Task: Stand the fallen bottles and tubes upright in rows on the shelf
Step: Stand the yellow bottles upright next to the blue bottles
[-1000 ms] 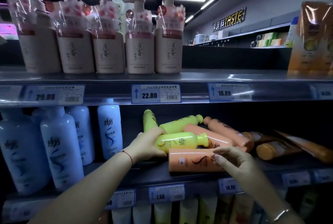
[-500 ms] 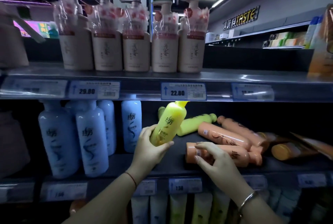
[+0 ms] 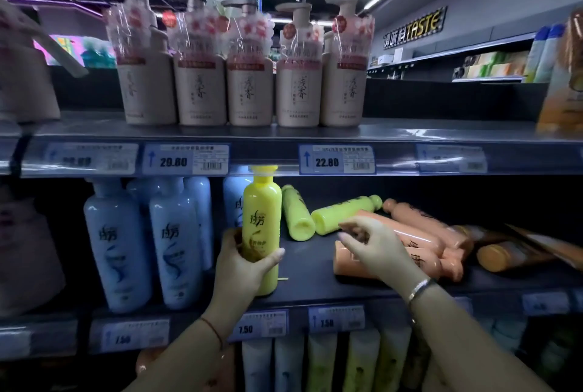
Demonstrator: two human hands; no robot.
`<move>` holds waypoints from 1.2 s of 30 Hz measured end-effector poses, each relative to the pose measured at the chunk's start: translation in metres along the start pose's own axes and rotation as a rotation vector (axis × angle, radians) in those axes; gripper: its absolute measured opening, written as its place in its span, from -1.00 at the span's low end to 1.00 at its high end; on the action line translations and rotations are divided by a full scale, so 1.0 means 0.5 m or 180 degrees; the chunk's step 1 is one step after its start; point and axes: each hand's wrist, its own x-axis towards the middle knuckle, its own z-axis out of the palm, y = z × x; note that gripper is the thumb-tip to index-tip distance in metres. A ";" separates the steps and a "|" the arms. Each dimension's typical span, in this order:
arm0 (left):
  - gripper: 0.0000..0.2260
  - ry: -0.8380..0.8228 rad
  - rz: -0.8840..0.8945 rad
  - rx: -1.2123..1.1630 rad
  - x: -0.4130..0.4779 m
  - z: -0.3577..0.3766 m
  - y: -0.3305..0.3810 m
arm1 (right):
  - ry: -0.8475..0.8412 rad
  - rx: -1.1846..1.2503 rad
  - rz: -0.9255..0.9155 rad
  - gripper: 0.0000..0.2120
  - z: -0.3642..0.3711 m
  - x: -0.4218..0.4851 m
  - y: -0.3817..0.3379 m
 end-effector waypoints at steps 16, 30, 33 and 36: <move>-0.51 0.0072 0.0188 0.0310 0.000 -0.061 -0.018 | -0.0727 -0.0681 0.0854 -0.70 0.175 0.216 -0.023; -0.47 -0.0089 0.0179 0.0118 -0.017 -0.073 -0.010 | -0.0262 -0.0346 0.1054 -0.58 0.191 0.098 -0.068; -0.47 -0.0163 0.0151 0.0033 -0.020 -0.075 -0.011 | -0.0036 -0.0243 0.1124 -0.59 0.189 0.063 -0.073; -0.47 -0.0255 0.0092 -0.0041 -0.024 -0.076 -0.009 | 0.0006 0.0028 0.1543 -0.55 0.189 0.067 -0.085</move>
